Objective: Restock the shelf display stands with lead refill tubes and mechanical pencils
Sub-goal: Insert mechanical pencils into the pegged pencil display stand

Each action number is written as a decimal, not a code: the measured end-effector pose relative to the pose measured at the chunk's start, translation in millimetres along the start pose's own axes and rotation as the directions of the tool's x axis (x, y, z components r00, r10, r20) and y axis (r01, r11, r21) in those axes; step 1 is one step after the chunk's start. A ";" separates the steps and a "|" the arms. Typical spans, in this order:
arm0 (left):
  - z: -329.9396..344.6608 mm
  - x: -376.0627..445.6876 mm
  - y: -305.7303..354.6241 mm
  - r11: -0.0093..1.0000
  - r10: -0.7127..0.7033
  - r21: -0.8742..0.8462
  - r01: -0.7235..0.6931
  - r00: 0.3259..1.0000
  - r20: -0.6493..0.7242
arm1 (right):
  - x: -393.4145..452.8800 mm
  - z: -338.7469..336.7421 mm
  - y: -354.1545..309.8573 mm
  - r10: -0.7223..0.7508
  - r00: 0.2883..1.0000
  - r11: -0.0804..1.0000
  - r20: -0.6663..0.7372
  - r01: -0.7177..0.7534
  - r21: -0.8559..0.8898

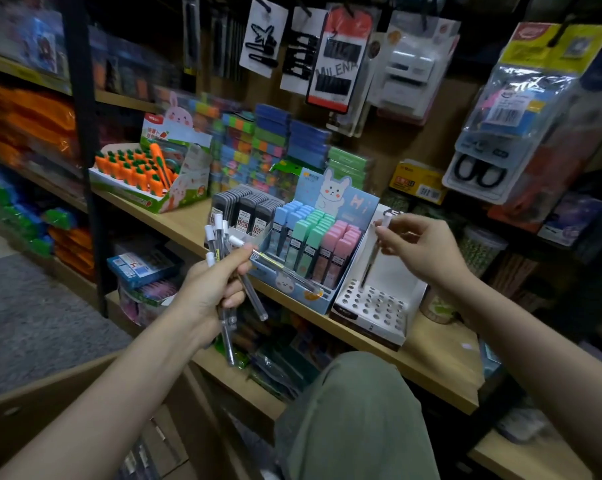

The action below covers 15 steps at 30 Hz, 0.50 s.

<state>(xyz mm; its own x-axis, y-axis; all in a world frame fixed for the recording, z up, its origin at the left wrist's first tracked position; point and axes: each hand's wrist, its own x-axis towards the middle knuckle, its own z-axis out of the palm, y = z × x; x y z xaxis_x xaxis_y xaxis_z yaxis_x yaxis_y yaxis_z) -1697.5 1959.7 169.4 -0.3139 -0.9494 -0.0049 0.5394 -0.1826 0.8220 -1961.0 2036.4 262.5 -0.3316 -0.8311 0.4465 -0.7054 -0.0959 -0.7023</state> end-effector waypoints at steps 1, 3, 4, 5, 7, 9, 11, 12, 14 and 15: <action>-0.3 1.0 -1.5 1.000 -0.005 -0.002 0.005 1.000 -0.006 | 3.6 -2.1 3.6 -0.064 0.997 0.992 -0.036 0.059 -0.111; 0.2 3.0 -4.2 1.000 -0.017 -0.001 0.017 1.000 -0.016 | 7.3 -3.5 10.1 -0.154 0.986 0.958 -0.070 0.131 -0.255; 0.3 3.6 -5.3 1.000 -0.022 0.003 0.022 1.000 -0.019 | 7.8 -2.2 13.1 -0.175 0.982 0.947 -0.075 0.148 -0.284; 0.5 4.1 -6.3 1.000 -0.027 0.006 0.027 0.999 -0.021 | 8.3 -0.1 16.4 -0.185 0.980 0.941 -0.078 0.154 -0.300; 0.0 5.2 -8.2 0.999 -0.032 0.009 0.032 0.999 -0.017 | 8.7 4.2 22.9 -0.176 0.981 0.942 -0.080 0.145 -0.303; -0.9 6.3 -10.3 0.999 -0.040 0.016 0.040 0.999 -0.019 | 8.9 7.5 27.9 -0.136 0.987 0.959 -0.081 0.111 -0.259; -1.9 7.0 -12.9 0.998 -0.050 0.027 0.051 0.998 -0.030 | 8.2 10.4 32.1 -0.106 0.991 0.969 -0.080 0.085 -0.230; -2.5 7.1 -14.2 0.998 -0.055 0.034 0.056 0.998 -0.032 | 7.3 11.8 33.7 -0.099 0.992 0.971 -0.077 0.079 -0.227; -3.8 6.4 -16.4 0.997 -0.066 0.044 0.068 0.997 -0.033 | 6.1 13.5 36.2 -0.086 0.993 0.974 -0.075 0.068 -0.218; -4.1 5.9 -17.3 0.996 -0.072 0.047 0.073 0.997 -0.032 | 6.5 13.4 37.0 -0.078 0.994 0.974 -0.077 0.060 -0.219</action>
<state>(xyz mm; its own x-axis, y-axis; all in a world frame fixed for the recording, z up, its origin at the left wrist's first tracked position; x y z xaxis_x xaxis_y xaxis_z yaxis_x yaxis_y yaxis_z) -1705.4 1956.3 152.8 -0.3265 -0.9416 -0.0824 0.4778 -0.2396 0.8452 -1980.8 2020.1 232.0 -0.3223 -0.7765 0.5414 -0.8441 -0.0230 -0.5356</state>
